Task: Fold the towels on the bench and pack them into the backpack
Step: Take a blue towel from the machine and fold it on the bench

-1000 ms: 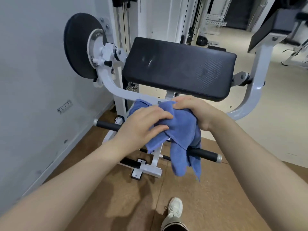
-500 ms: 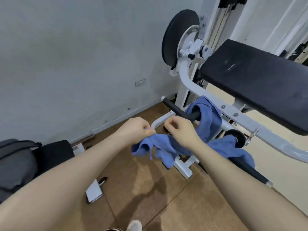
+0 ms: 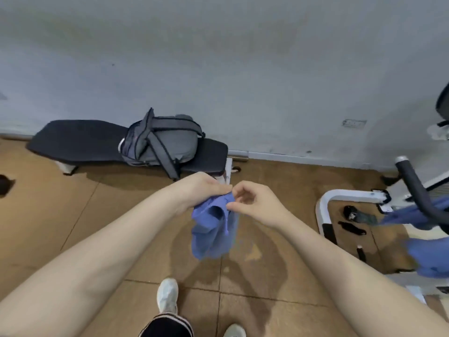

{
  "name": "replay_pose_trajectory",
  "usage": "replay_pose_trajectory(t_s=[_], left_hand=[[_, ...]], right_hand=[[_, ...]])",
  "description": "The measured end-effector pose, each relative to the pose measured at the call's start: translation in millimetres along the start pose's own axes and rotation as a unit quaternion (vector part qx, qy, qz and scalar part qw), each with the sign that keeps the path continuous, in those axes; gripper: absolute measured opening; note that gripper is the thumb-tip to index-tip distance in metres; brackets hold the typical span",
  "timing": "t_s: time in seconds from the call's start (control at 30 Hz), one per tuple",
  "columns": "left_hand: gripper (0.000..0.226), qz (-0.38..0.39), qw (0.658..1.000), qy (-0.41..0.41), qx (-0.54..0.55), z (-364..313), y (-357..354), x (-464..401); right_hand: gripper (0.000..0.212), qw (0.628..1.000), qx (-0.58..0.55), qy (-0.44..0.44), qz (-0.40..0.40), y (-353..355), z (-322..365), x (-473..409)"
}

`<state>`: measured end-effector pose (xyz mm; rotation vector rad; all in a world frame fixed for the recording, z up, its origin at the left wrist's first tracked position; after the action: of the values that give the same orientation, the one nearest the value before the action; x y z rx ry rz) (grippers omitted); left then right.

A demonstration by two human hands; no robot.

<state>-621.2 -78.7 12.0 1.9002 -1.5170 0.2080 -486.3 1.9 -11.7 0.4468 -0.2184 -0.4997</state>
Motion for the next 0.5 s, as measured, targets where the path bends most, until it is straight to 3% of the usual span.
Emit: replay_pose_trajectory(t_s=[0.1,0.2,0.33,0.5], left_hand=[[0.027,-0.029,0.999,-0.002,0.038,40,48,35],[0.031,-0.080,0.996,-0.005,0.031,85,100,66],[0.002,-0.135,0.991,0.006,0.008,148,174,97],[0.018,-0.137,0.989,0.034,-0.033,226,274,121]], right_hand=[[0.020,0.997,0.026,0.051,0.042,-51,31,-33],[0.014,0.987,0.091,0.117,0.068,-110,66,-67],[0.011,0.959,0.176,0.184,0.125,-195,113,-121],[0.020,0.939,0.233,0.228,0.114,-292,157,-199]])
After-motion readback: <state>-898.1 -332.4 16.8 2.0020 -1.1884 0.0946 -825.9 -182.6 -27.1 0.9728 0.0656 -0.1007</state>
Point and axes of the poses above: each hand's wrist, its own x-axis away from the middle knuckle, its own y-axis out of the back of the hand, z = x × y, the point moved 2 cm from there along -x, towards the middle knuckle, and after that the axes turned 1 degree about z, right-handed, at the moved point
